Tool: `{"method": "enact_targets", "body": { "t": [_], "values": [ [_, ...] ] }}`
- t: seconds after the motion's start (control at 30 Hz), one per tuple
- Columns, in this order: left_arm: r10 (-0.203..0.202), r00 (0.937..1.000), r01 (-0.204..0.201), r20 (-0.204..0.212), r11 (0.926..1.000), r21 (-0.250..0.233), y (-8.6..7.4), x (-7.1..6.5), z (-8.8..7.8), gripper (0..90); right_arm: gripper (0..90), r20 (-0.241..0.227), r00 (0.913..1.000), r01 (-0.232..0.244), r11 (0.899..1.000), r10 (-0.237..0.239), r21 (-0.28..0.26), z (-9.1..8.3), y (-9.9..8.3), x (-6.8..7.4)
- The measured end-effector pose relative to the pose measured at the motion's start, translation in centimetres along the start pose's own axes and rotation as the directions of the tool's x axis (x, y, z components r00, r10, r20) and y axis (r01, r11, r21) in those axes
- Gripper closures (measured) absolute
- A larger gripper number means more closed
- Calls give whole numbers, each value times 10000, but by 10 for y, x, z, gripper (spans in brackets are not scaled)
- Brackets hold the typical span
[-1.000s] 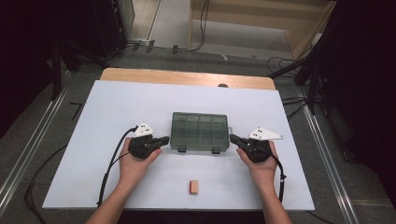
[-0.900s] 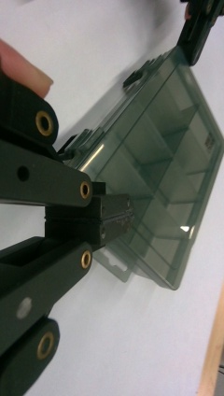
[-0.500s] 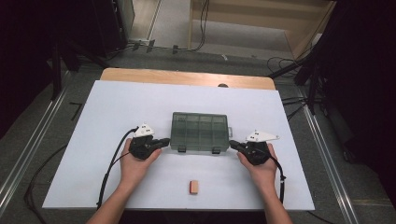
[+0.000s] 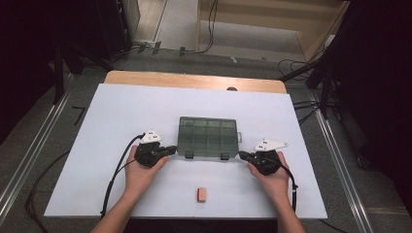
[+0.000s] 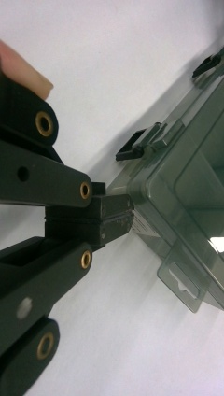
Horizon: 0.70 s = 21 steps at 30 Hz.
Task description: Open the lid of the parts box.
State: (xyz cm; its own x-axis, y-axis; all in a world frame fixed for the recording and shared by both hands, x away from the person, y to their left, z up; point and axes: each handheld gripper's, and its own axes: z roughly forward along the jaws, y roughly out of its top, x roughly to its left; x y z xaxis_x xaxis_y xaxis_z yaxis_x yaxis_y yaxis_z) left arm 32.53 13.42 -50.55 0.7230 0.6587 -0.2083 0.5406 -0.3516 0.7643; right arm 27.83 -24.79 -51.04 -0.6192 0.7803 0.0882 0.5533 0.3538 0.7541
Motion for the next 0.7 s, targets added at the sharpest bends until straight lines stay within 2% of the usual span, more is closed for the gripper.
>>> {"method": "enact_targets", "body": {
  "t": [0.27,0.43,0.57,0.7],
  "values": [
    [32,10000,-32,52,9999,104,0,1,0,900,884,35,9999,131,9999,-131,109,2,-1,1],
    [-4,10000,3,78,10000,51,0,1,-1,900,884,20,9999,163,9997,-162,-204,-4,1,0],
    [-56,10000,56,78,10000,-5,0,1,0,900,884,183,9991,378,9993,-377,-52,-1,0,2],
    [-67,10000,67,61,10000,-25,0,1,0,900,884,82,9994,349,9994,-348,-70,0,0,1]
  ]
}}
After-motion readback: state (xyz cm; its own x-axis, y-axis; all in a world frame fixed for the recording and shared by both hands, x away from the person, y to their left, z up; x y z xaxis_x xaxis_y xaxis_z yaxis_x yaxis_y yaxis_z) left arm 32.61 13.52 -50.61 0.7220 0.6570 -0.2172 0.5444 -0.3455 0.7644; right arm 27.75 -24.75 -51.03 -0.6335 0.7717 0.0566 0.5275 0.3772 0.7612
